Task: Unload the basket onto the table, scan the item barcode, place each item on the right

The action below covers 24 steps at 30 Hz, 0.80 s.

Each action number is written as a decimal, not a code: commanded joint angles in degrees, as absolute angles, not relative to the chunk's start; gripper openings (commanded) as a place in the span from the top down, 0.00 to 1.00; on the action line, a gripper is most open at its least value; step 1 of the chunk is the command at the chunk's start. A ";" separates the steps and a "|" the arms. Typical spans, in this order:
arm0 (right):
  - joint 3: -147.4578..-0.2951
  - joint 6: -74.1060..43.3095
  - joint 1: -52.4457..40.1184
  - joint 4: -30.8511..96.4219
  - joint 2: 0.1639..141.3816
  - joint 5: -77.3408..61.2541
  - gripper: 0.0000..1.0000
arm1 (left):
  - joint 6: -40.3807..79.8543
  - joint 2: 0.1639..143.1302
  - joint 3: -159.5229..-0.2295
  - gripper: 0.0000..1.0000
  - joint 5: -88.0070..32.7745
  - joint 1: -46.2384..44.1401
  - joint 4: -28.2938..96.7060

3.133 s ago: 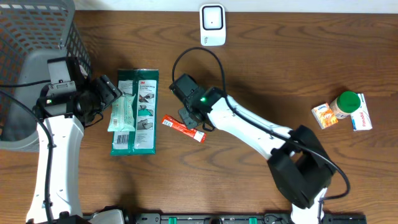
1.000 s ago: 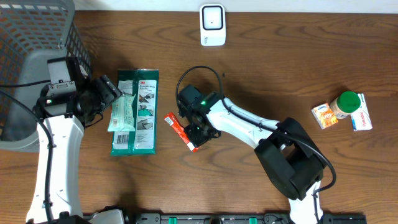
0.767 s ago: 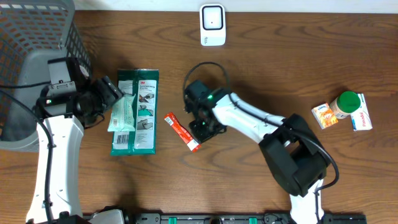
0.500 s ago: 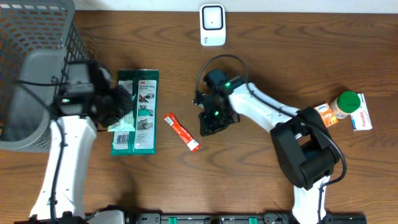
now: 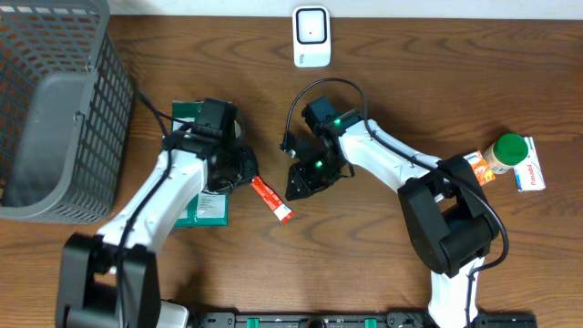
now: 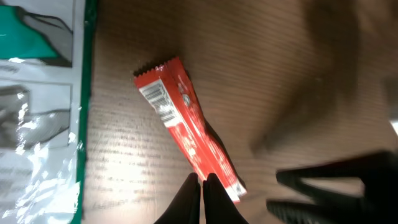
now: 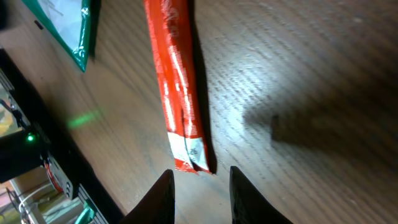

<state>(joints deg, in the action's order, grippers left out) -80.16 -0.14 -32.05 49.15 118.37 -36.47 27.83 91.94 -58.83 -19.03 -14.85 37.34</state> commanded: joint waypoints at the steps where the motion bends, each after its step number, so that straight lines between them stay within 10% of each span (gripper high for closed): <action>1: -79.85 0.93 -32.64 49.04 118.63 -37.80 0.76 | 28.36 95.37 -58.37 0.92 -17.63 -14.87 36.01; 24: -74.00 -4.25 -34.70 41.25 118.63 -39.11 0.75 | 28.60 105.47 -58.33 0.92 -12.78 -14.87 31.79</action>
<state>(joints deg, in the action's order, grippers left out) -75.13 -1.74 -32.91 42.57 118.39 -36.69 28.32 103.07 -58.83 -17.17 -14.85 31.88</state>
